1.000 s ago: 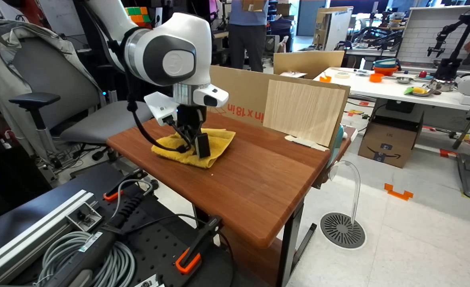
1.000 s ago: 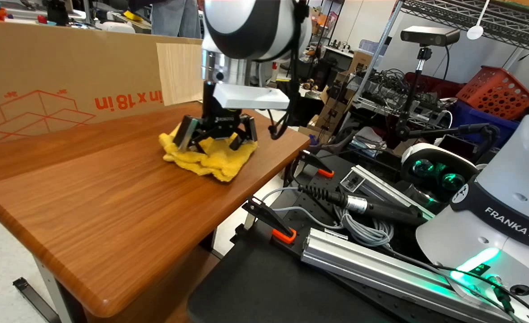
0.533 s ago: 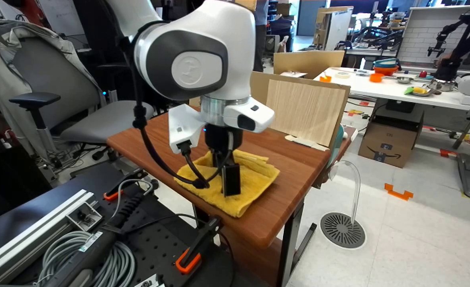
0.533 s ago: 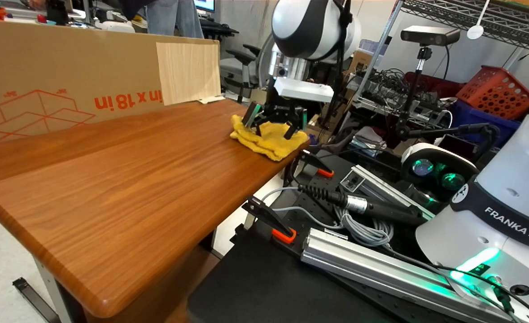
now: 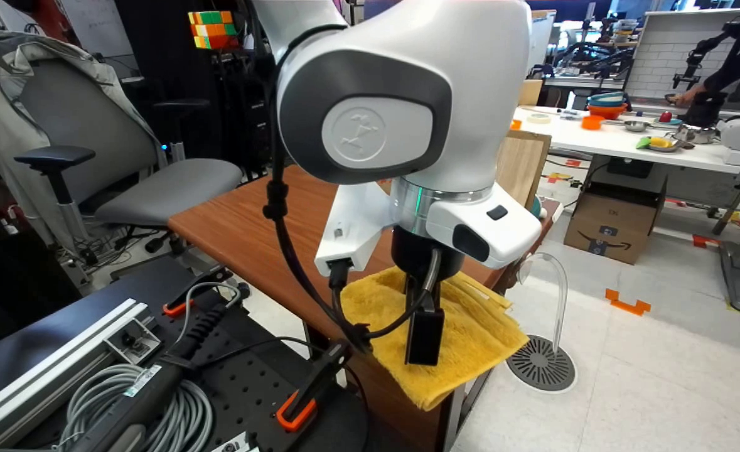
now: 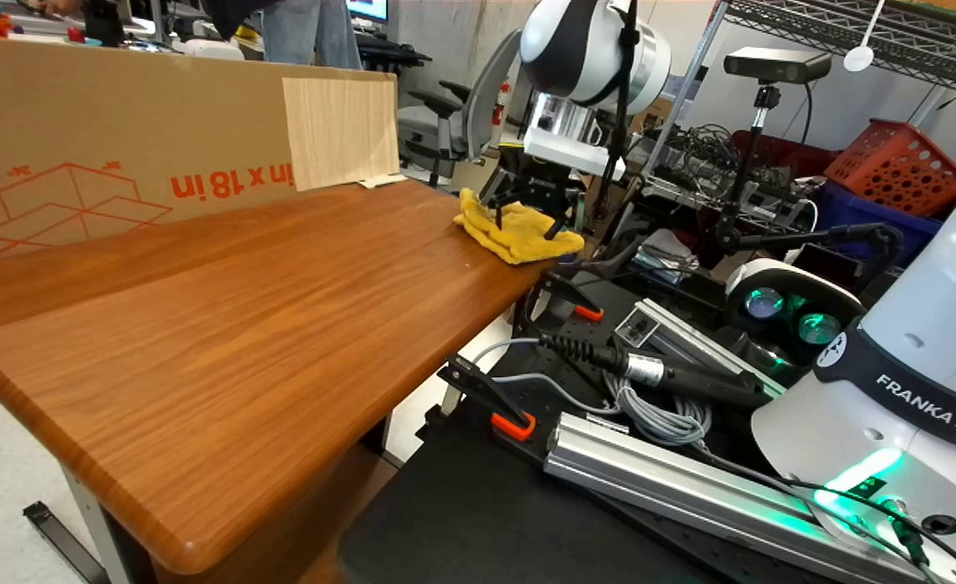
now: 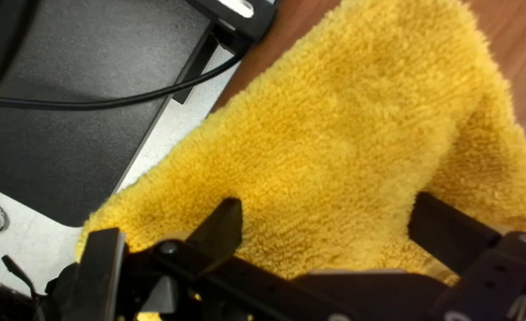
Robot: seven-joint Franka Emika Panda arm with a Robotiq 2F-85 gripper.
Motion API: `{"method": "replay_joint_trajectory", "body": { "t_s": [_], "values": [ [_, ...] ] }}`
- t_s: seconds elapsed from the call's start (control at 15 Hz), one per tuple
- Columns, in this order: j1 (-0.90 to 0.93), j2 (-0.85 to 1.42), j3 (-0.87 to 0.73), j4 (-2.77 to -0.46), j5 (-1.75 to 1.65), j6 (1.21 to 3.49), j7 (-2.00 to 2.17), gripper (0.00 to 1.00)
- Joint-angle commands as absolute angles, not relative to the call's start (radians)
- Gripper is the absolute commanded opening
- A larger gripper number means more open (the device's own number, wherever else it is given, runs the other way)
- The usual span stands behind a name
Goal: Use the towel to wipe the desk
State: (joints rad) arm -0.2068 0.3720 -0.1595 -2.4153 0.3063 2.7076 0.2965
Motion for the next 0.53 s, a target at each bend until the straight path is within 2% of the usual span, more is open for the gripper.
{"method": "replay_joint_trajectory", "body": {
  "t_s": [0.0, 0.47],
  "values": [
    [-0.222, 0.384, -0.127, -2.354, 0.385, 2.697, 0.291, 1.00],
    [-0.086, 0.377, -0.026, -2.317, 0.374, 2.730, 0.320, 1.00]
  ]
}}
